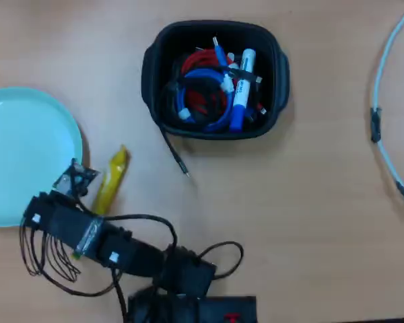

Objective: Pick up the yellow instant coffee stick, then put it in the black bowl

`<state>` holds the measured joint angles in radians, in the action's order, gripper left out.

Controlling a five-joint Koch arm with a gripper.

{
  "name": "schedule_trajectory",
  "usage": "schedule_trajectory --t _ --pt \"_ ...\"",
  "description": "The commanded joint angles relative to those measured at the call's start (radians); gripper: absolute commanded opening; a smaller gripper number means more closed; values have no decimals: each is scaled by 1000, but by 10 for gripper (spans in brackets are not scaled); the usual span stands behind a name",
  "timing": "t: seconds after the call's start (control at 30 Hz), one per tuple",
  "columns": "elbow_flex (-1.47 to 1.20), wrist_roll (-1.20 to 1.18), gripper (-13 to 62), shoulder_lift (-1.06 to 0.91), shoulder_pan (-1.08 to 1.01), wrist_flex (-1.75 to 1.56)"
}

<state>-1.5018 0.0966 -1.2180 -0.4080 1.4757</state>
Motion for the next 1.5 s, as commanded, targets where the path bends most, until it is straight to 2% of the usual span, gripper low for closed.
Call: schedule_trajectory --t 0.0,0.2,0.67,0.93,1.47 --pt "26 -48 -63 -172 -9 12" --pt "34 -152 -63 -324 -26 63" --pt "69 -150 -63 -629 -41 43" --pt "66 -152 -62 -649 -359 -152" --pt "52 -140 -63 -638 -713 -591"
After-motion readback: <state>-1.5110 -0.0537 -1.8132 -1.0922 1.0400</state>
